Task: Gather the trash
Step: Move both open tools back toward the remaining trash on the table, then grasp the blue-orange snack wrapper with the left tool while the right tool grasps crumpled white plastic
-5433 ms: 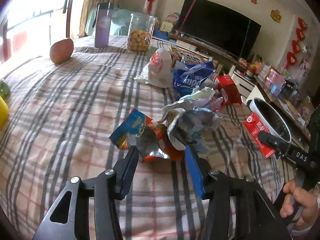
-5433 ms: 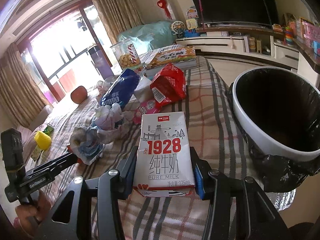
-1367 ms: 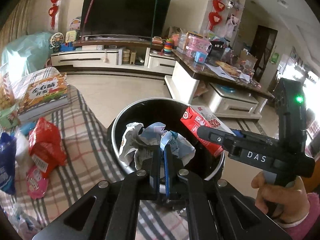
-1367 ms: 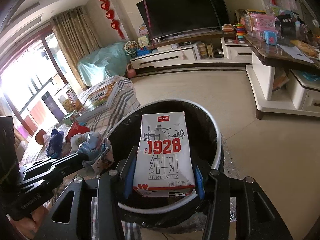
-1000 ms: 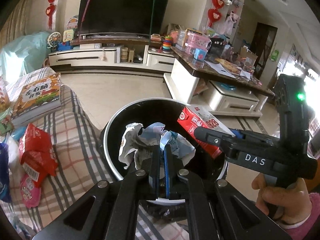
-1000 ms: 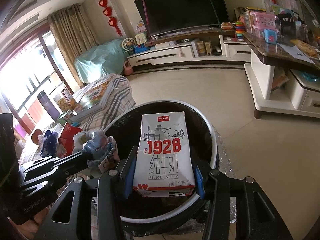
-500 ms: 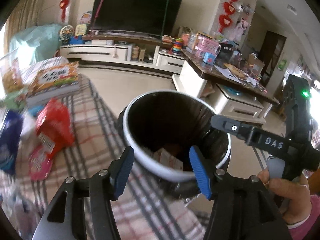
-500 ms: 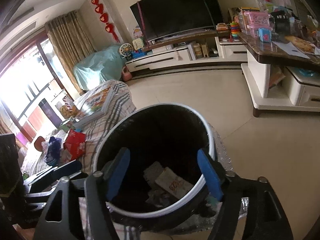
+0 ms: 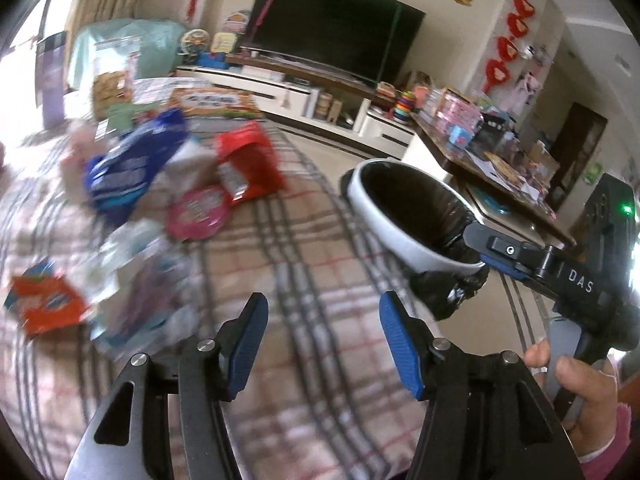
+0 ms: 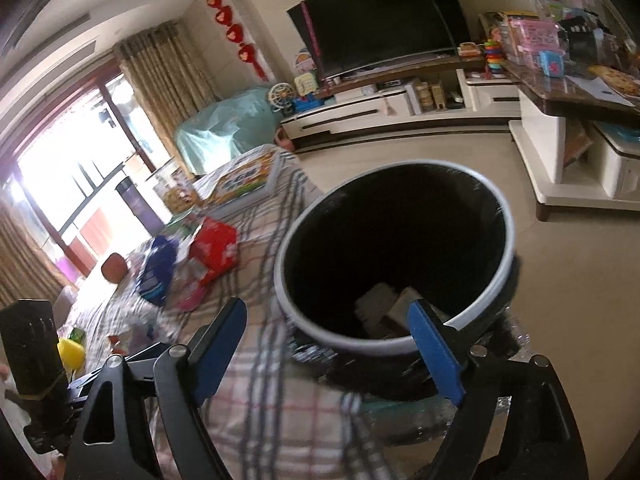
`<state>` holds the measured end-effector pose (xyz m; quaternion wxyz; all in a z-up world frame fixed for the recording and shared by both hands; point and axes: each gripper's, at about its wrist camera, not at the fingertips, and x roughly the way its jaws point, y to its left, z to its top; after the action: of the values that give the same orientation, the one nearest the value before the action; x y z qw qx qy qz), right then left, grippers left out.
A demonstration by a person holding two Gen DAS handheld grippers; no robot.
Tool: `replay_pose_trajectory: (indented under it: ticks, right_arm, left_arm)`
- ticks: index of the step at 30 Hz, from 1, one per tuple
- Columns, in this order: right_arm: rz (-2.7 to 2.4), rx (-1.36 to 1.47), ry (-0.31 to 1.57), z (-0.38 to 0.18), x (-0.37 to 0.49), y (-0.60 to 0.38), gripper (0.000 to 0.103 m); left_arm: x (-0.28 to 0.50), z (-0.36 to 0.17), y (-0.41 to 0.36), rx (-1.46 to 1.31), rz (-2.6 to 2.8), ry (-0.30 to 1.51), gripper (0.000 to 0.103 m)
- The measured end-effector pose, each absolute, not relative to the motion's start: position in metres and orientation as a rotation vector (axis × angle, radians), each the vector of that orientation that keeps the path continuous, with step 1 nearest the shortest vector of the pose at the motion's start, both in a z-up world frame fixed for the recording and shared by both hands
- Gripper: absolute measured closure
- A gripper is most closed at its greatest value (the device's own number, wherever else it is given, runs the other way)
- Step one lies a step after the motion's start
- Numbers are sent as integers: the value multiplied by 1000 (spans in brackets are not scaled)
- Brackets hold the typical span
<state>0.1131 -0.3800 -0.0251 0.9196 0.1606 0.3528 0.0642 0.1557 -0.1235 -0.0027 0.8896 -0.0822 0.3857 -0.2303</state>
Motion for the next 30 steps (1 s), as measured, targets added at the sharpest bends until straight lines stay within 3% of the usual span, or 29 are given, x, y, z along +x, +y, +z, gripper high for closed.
replay_pose_trajectory:
  ticks: [14, 30]
  right_arm:
    - [286, 301, 771, -42, 104, -297, 15]
    - [412, 211, 798, -57, 114, -222, 15]
  left_arm:
    - [93, -3, -29, -224, -320, 807, 45]
    - [78, 7, 35, -282, -129, 792, 47]
